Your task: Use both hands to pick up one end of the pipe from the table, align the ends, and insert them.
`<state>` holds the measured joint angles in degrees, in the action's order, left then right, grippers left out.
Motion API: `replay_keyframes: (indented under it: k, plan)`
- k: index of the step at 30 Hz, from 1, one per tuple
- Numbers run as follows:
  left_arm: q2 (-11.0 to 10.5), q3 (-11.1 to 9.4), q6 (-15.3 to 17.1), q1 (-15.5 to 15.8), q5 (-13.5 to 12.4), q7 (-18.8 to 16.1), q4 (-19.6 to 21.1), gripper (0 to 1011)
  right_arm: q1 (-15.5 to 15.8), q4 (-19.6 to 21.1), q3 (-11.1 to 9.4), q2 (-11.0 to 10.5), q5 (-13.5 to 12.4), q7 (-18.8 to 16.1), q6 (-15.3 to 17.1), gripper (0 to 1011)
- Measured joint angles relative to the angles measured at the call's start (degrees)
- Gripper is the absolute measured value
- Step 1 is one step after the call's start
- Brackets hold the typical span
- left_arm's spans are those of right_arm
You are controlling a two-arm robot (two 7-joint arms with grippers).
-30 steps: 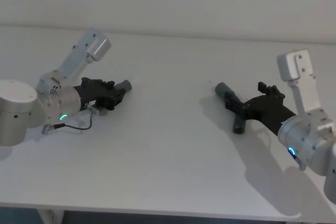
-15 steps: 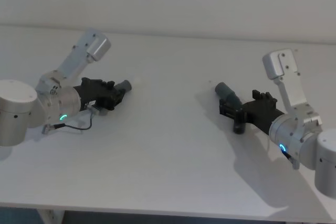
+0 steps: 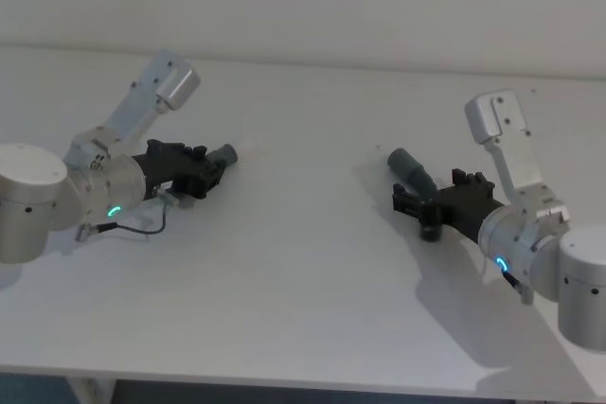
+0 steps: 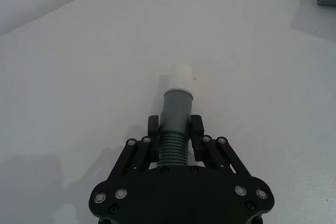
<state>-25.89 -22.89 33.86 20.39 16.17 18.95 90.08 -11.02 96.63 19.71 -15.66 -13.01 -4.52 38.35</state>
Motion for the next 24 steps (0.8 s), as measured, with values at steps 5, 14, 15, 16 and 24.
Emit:
replay_keyframes:
  k: [5,14,15,16,24]
  plan:
    - [0.0,0.0,0.0,0.0,0.0,0.0,0.0,341,-0.3,-0.5,0.0,0.3,0.2,0.0,0.5,1010]
    - [0.0,0.0,0.0,0.0,0.0,0.0,0.0,340,-0.8,-1.5,-0.1,0.7,0.5,-0.1,1.1,987]
    - [0.0,0.0,0.0,0.0,0.0,0.0,0.0,340,-0.8,-1.5,-0.1,0.7,0.6,-0.1,1.1,973]
    - [0.0,0.0,0.0,0.0,0.0,0.0,0.0,340,-0.9,-1.6,-0.1,0.7,0.6,-0.1,1.2,934]
    - [0.0,0.0,0.0,0.0,0.0,0.0,0.0,340,-1.0,-1.9,-0.1,0.8,0.7,-0.3,1.3,737]
